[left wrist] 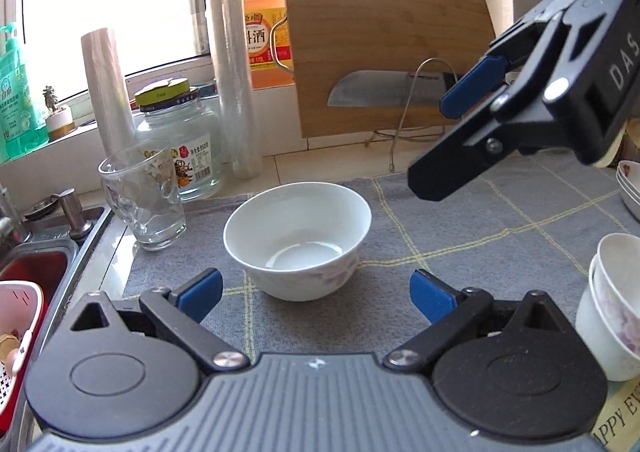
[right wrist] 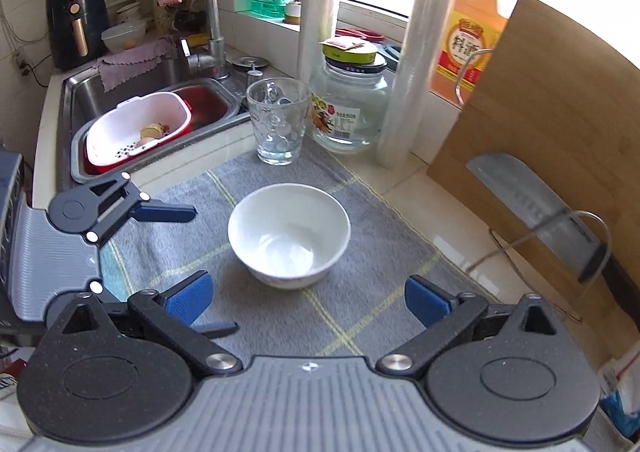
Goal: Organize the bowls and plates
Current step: 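Grasp the rim of the remaining white bowl with the right gripper, then lift the bowl and carry it to the bowl stack with the right gripper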
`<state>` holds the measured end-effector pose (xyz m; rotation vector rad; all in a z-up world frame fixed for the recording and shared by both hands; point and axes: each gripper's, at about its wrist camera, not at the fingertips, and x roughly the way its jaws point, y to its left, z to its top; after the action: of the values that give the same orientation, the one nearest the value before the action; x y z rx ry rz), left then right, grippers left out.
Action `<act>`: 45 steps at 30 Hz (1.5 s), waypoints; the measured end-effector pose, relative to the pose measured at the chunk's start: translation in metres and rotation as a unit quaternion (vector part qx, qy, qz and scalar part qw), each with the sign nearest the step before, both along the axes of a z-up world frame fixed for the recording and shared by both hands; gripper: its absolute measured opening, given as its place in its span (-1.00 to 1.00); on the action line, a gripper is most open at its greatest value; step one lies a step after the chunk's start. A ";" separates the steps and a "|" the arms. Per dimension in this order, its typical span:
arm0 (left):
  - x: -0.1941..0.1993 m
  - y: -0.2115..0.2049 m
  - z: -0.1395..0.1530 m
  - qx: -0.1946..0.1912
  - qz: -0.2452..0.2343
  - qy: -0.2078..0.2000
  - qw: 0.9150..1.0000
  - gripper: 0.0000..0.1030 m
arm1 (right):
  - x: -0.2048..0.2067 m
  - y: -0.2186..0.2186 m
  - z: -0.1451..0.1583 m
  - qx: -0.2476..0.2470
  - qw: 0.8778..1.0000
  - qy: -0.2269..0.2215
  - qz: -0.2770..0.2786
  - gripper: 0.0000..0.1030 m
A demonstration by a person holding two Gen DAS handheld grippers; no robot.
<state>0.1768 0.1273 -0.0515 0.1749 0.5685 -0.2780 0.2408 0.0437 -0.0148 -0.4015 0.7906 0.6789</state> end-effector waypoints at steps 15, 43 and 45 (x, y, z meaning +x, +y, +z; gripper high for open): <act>0.044 0.010 -0.022 -0.020 -0.001 0.030 0.999 0.91 | 0.078 0.030 -0.040 0.024 0.998 0.066 0.008 0.98; 0.054 0.011 -0.021 -0.031 -0.011 0.025 0.999 0.79 | 0.112 0.039 -0.065 0.049 0.990 0.127 0.021 0.46; 0.054 0.010 -0.020 -0.028 -0.012 0.026 0.999 0.79 | 0.111 0.038 -0.063 0.053 0.990 0.129 0.020 0.46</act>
<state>0.2308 0.1375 -0.0720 0.1210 0.6106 -0.3213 0.3520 0.0815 -0.0780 -0.2352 0.9876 0.8172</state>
